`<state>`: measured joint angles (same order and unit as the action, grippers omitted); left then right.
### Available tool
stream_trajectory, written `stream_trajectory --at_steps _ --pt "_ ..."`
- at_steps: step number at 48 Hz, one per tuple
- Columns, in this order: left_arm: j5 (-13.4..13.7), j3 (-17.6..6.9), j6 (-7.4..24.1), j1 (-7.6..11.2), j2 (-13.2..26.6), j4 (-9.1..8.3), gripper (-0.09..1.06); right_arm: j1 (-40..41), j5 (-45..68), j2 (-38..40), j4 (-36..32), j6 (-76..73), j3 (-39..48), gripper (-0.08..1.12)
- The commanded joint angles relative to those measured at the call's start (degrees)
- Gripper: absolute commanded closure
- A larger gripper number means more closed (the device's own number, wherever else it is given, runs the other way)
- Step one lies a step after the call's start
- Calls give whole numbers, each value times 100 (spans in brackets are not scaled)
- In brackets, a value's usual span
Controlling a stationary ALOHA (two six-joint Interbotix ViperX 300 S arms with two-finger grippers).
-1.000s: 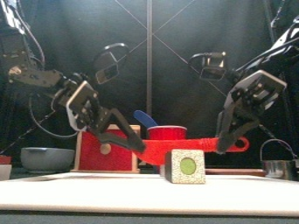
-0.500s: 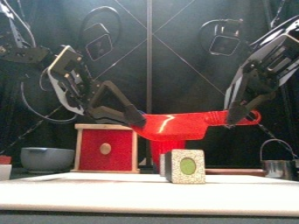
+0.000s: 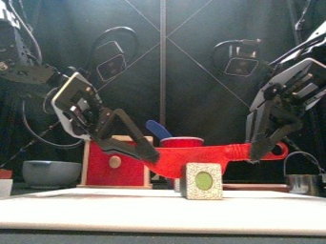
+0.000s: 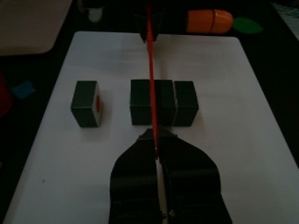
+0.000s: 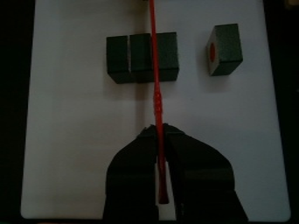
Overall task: Cut the sushi into 4 pieces with the knife
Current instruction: Cut the sushi into 4 pieces
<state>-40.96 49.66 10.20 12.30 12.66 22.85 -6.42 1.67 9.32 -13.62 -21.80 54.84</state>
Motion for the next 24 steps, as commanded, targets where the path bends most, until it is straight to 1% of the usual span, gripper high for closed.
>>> stream_trajectory --at_steps 1,5,10,16,21,24 --pt "-53 -149 18 -88 -158 18 88 0 123 185 -9 44 -229 96" --pt "-53 -141 18 -88 -185 18 88 0 123 202 -9 44 -220 96" --pt "-44 -132 9 -88 -97 26 88 0 123 132 18 0 -167 96" --pt "-26 -132 -26 -88 272 62 88 0 325 -237 88 -9 -114 96" --pt "-26 -176 -26 -88 571 193 88 9 475 -677 158 -9 -158 96" --pt "-26 -193 -18 -88 668 272 88 9 457 -809 149 -9 -193 96"
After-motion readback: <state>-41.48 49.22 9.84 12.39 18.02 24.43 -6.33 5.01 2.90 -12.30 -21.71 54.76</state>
